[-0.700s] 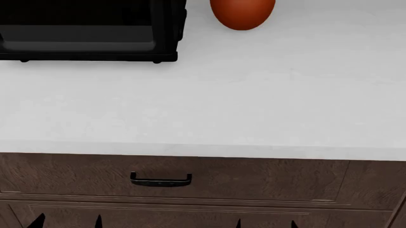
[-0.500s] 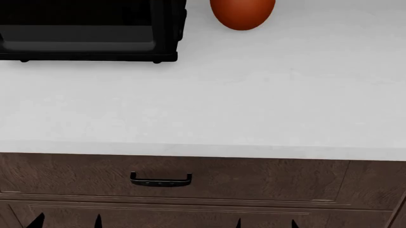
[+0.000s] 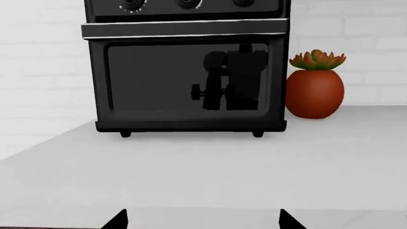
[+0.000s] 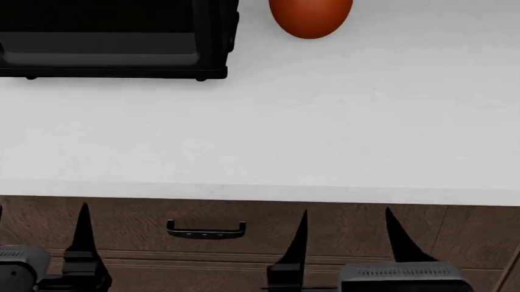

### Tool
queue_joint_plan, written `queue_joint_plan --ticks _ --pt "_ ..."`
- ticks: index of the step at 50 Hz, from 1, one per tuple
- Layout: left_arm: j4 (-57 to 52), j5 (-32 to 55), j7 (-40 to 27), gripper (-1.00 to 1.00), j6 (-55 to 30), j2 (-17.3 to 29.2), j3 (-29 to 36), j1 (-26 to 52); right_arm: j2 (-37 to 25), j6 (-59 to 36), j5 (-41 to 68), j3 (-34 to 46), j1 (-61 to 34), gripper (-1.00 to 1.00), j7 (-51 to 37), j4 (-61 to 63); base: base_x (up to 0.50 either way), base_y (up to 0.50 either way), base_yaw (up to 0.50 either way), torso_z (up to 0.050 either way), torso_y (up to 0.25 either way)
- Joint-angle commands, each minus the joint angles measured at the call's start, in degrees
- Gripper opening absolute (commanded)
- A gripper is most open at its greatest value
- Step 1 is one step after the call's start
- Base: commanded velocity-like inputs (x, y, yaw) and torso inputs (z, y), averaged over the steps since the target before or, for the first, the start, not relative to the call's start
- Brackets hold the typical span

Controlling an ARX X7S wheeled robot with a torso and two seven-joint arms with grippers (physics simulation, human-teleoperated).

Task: Decrease the toaster oven temperature.

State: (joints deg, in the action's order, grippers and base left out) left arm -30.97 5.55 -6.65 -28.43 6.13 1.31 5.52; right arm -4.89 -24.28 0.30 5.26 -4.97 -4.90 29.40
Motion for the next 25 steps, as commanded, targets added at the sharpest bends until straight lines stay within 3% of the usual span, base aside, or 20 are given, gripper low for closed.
queue_joint_plan --ticks 1,4,7,9,12,15,22,25 --pt "-23.35 4.21 -1.72 1.00 -26.59 2.90 -3.48 8.83 -1.46 -25.92 0.71 1.71 -10.18 1.00 0.89 24.76 0.00 0.00 0.00 0.000 0.000" --pt "-28.79 7.52 -1.22 1.00 -35.75 3.09 -7.03 15.14 -1.06 -34.34 1.99 1.27 -15.74 1.00 1.50 30.12 0.00 0.00 0.00 0.000 0.000" --pt "-29.01 24.01 -12.42 1.00 -37.93 9.54 -9.89 19.95 -2.88 -36.92 5.24 1.60 -20.45 1.00 -0.84 30.59 0.00 0.00 0.00 0.000 0.000" --pt "-29.00 41.20 -25.47 1.00 -38.94 16.35 -12.21 25.15 -9.60 -40.85 21.02 -0.62 -27.89 1.00 -14.08 30.59 0.00 0.00 0.00 0.000 0.000" --pt "-28.86 51.65 -33.34 1.00 -39.70 20.06 -13.89 29.33 -16.33 -42.32 46.75 -2.96 -35.15 1.00 -30.46 30.54 0.00 0.00 0.00 0.000 0.000" --pt "-28.17 55.48 -36.26 1.00 -40.52 21.72 -15.45 31.80 -16.26 -41.62 53.86 -5.71 -36.62 1.00 -33.82 30.11 0.00 0.00 0.00 0.000 0.000" --pt "-28.01 60.84 -40.40 1.00 -42.23 23.94 -16.69 35.73 -17.47 -39.64 56.05 -5.18 -38.57 1.00 -36.14 29.88 0.00 0.00 0.00 0.000 0.000" --pt "-27.88 62.40 -41.65 1.00 -42.41 24.28 -16.50 36.77 -18.08 -39.27 57.20 -5.12 -38.78 1.00 -36.80 29.83 0.00 0.37 0.00 0.000 0.000"
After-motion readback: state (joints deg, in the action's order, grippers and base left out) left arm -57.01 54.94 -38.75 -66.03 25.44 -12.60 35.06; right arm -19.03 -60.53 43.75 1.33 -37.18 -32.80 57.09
